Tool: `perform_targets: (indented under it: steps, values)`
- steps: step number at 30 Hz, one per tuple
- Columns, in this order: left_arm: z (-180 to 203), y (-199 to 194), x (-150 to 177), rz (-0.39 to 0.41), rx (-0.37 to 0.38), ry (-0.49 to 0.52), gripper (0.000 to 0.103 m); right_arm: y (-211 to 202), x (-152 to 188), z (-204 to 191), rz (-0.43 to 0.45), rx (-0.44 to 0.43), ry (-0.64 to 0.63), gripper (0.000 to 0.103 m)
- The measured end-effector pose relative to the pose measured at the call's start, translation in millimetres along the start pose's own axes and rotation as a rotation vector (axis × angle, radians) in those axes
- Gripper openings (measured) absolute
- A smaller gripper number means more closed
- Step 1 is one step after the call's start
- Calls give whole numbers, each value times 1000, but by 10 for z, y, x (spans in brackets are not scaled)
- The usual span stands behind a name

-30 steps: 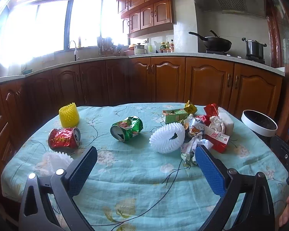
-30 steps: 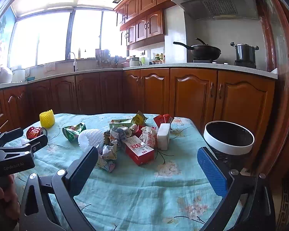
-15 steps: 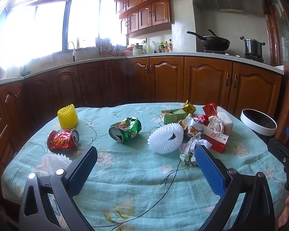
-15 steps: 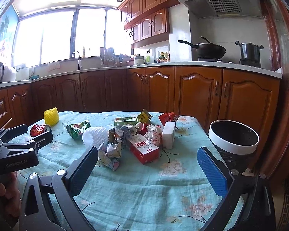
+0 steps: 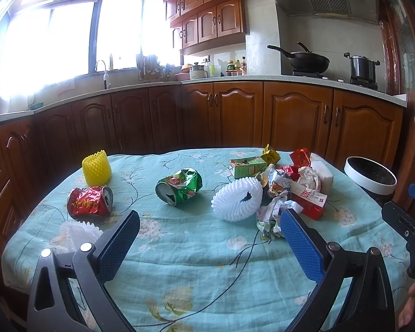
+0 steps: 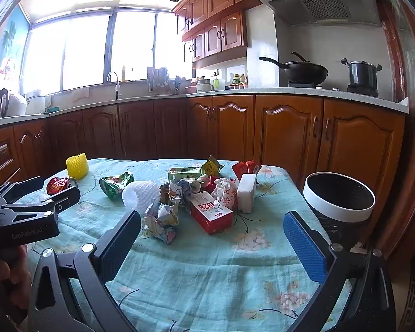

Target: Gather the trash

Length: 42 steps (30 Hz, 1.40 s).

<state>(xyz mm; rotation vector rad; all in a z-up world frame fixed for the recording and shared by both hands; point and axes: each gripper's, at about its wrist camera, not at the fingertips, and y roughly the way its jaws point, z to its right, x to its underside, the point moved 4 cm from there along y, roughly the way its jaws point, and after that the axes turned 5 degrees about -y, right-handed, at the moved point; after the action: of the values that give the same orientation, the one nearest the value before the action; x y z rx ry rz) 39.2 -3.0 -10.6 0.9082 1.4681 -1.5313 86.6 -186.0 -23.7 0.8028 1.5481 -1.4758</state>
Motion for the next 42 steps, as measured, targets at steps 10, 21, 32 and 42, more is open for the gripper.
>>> perform_targets:
  steps: [10,21,32,42]
  values:
    - [9,3,10,-5,3,0,102,10,-1,-12,-2,-14,5,103]
    - [-32,105,1,-29,5,-1,102,124,19,-49,-43,-71,21,103]
    - [-119,393,-36,-109,7,-16,102,230,18,-157,-69,-146,11,102]
    - [-206,992,-168,-260,57,-29,93,627,42,-258,-210,-286,72,76]
